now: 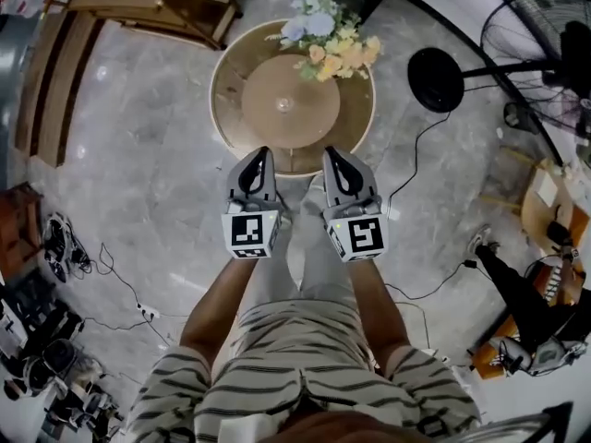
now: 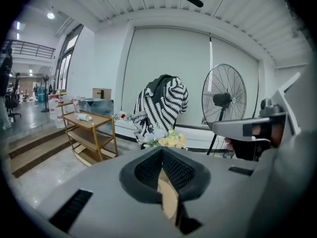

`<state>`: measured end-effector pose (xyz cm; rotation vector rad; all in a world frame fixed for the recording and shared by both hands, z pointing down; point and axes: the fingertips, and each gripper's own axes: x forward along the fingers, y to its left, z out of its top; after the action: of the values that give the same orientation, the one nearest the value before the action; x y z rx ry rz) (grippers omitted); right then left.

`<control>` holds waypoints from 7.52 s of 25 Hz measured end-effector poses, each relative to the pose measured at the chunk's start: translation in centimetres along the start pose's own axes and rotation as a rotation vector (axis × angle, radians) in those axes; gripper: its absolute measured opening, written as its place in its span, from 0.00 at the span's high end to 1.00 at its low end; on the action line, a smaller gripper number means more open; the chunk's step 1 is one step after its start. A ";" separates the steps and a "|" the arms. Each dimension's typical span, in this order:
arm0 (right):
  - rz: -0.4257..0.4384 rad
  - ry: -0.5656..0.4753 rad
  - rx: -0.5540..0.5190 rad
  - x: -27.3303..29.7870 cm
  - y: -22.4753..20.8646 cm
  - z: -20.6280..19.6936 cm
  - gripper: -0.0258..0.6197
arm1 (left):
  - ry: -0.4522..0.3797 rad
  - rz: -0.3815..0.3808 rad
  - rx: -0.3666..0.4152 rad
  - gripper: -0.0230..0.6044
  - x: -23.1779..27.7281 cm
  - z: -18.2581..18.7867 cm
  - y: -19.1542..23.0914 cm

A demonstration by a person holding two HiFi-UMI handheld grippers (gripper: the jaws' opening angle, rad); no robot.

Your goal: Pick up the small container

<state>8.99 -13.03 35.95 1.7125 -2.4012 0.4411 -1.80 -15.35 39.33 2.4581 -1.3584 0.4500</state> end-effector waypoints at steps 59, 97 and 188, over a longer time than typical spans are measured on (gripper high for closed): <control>-0.019 0.112 0.205 11.0 -7.8 -24.6 0.94 | 0.198 0.025 0.067 0.23 27.2 -28.4 6.3; -0.071 0.175 0.204 11.2 -10.4 -27.2 0.94 | 0.238 0.132 0.111 0.44 31.7 -30.0 8.2; 0.050 -0.182 -0.009 -9.3 5.1 17.9 0.95 | -0.160 0.066 0.083 0.44 -12.3 18.7 -1.1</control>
<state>7.97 -9.03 15.55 1.7631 -2.5714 0.2915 -4.71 -12.98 17.23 2.5700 -1.5168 0.3372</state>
